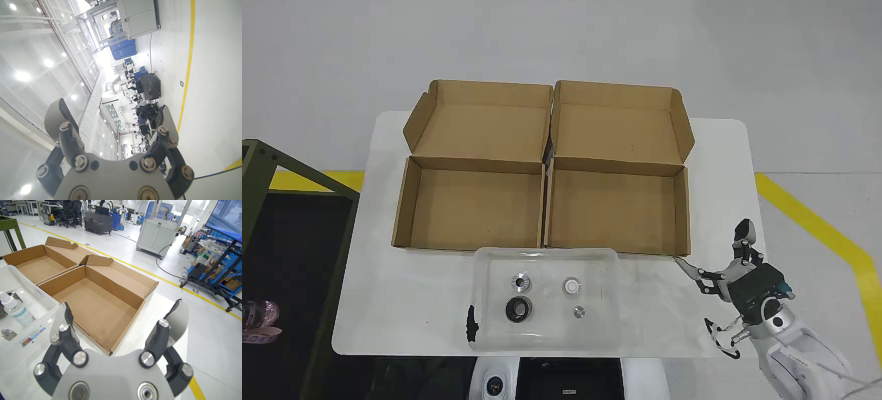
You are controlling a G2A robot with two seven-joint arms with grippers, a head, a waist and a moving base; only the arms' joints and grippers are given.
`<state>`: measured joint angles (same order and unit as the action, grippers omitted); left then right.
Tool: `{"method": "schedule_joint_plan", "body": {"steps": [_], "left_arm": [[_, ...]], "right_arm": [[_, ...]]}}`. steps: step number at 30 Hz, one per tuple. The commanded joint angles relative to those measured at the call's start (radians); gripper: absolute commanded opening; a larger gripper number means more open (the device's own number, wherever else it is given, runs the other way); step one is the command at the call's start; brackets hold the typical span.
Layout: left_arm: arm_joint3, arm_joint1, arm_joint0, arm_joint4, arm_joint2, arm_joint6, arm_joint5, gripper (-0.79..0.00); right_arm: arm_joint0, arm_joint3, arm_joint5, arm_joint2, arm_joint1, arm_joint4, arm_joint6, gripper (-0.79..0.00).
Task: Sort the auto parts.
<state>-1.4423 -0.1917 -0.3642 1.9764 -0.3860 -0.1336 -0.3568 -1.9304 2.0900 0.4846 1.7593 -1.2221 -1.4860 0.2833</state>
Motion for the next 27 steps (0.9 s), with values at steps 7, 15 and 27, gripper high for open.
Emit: {"method": "schedule_joint_plan", "body": {"steps": [7,15,27], "left_arm": [[0.000,0.000,0.000,0.000,0.000,0.000,0.000,0.000],[0.000,0.000,0.000,0.000,0.000,0.000,0.000,0.000],[0.000,0.000,0.000,0.000,0.000,0.000,0.000,0.000]], "right_arm": [[0.000,0.000,0.000,0.000,0.000,0.000,0.000,0.000],[0.013,0.002,0.004,-0.010,0.001,0.008,-0.030,0.000],[0.145,0.032,0.233,-0.113,0.017,0.085,-0.257,0.000]]}}
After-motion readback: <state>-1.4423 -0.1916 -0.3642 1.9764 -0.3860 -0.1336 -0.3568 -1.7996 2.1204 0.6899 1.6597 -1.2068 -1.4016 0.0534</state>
